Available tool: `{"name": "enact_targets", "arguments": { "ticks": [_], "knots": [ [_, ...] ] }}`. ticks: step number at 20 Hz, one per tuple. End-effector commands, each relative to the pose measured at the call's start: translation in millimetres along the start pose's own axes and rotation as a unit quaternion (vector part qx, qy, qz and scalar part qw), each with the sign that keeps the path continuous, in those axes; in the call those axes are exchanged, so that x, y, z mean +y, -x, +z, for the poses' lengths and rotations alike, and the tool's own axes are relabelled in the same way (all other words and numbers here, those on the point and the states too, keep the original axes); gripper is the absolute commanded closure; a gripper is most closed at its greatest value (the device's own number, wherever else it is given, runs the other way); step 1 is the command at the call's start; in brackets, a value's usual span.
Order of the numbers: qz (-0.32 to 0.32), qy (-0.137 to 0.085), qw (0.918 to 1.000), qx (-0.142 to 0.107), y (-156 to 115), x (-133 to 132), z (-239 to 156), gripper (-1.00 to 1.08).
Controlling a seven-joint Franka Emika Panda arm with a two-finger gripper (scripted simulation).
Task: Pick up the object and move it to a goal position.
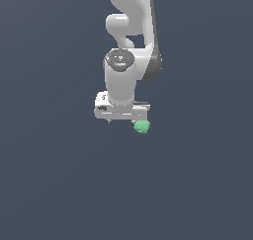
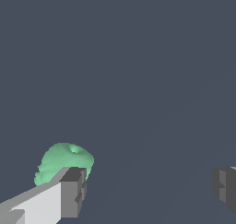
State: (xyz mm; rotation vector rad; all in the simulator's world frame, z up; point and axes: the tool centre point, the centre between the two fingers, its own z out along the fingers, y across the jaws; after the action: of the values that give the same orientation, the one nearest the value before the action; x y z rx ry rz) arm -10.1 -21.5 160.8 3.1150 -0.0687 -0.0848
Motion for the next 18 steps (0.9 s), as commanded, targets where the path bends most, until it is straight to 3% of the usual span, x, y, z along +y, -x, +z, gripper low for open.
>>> {"name": "enact_targets", "arguments": {
  "ticks": [1, 9, 18],
  "knots": [
    [0.001, 0.000, 1.0000, 0.000, 0, -1, 0, -0.92],
    [0.025, -0.002, 0.9997, 0.004, 6, -15, 10, -0.92],
    [0.088, -0.007, 0.9960, 0.012, 23, -51, 34, -0.92]
  ]
}}
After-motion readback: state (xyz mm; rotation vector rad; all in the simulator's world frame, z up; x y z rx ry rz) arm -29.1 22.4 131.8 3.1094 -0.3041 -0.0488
